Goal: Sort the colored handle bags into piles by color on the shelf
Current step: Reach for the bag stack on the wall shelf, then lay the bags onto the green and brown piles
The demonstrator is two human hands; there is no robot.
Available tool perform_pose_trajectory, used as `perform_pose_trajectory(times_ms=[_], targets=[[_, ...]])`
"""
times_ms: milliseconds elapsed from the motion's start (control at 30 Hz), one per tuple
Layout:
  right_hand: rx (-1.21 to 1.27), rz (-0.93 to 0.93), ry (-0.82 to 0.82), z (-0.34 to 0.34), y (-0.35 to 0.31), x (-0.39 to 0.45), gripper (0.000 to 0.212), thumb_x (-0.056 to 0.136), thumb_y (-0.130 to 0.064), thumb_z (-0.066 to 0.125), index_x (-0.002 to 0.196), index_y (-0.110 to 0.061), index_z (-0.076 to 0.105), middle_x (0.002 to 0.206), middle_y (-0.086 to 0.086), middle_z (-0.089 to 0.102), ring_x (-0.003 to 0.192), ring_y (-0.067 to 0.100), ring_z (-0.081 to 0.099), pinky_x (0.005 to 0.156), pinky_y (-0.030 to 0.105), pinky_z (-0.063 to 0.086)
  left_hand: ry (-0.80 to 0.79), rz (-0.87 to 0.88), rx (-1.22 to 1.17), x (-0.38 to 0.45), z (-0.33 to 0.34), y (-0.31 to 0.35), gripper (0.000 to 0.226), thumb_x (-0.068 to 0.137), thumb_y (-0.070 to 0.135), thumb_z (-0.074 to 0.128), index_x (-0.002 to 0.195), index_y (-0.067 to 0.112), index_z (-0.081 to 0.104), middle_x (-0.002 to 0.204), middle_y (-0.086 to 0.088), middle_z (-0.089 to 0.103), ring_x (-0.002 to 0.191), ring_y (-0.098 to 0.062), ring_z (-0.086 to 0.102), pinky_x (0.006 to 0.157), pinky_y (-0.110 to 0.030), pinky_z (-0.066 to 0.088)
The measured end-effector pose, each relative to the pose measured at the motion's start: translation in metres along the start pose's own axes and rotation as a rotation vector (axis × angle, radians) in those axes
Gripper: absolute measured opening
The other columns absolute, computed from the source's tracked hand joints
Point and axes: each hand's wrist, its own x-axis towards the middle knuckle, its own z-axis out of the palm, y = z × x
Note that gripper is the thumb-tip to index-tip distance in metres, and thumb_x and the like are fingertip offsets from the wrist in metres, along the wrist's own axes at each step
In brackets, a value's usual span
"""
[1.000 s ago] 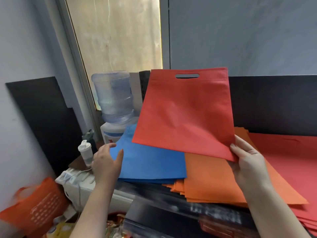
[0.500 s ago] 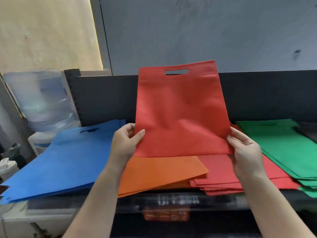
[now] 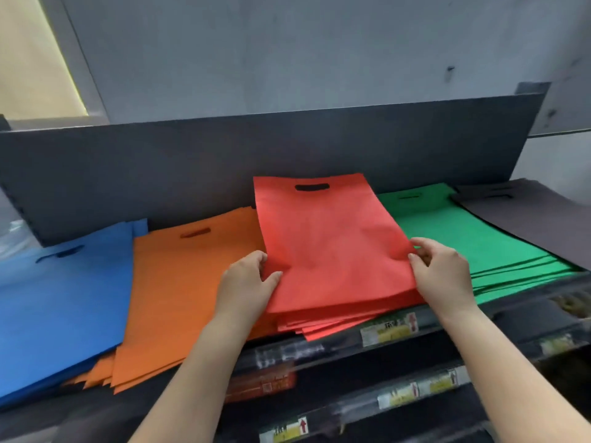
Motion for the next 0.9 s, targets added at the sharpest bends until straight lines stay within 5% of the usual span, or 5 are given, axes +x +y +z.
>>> perform_pose_trajectory(times_ms=[200,367,700,900], targets=[[-0.226,-0.009,-0.153,-0.002,0.010,0.001,0.032,0.093,-0.005,0.050,0.124,-0.005,0.059,0.117,0.013,0.062,0.109,0.029,0.056,0.088,0.035,0.043,-0.021,-0.010,0.396,-0.005,0.008,0.005,0.043,0.084,0.054,0.058,0.111,0.021,0.053,0.106,0.005,0.061,0.104,-0.017,0.057,0.084,-0.033,0.034],[-0.229,-0.134,-0.171,-0.026,0.014,0.015,0.035,0.093,-0.012,0.052,0.128,-0.007,0.056,0.124,0.009,0.059,0.117,0.026,0.051,0.096,0.038,0.042,-0.012,0.052,0.389,-0.004,0.009,0.039,0.038,0.087,0.050,0.055,0.108,0.019,0.053,0.108,0.003,0.059,0.102,-0.020,0.056,0.082,-0.034,0.036],[-0.567,-0.308,-0.247,-0.137,0.070,0.067,0.048,0.096,-0.036,0.047,0.140,-0.019,0.041,0.133,0.002,0.051,0.123,0.023,0.045,0.094,0.034,0.040,0.001,0.333,0.499,0.010,0.064,0.203,0.042,0.089,0.049,0.048,0.119,0.019,0.053,0.116,0.001,0.059,0.109,-0.022,0.053,0.087,-0.035,0.035],[-0.683,-0.236,-0.198,-0.215,0.130,0.090,0.045,0.096,-0.038,0.046,0.136,-0.017,0.044,0.128,0.005,0.052,0.119,0.026,0.047,0.091,0.035,0.041,-0.035,0.472,0.464,0.009,0.122,0.305,0.043,0.089,0.050,0.049,0.119,0.019,0.052,0.115,0.001,0.057,0.110,-0.023,0.051,0.089,-0.036,0.032]])
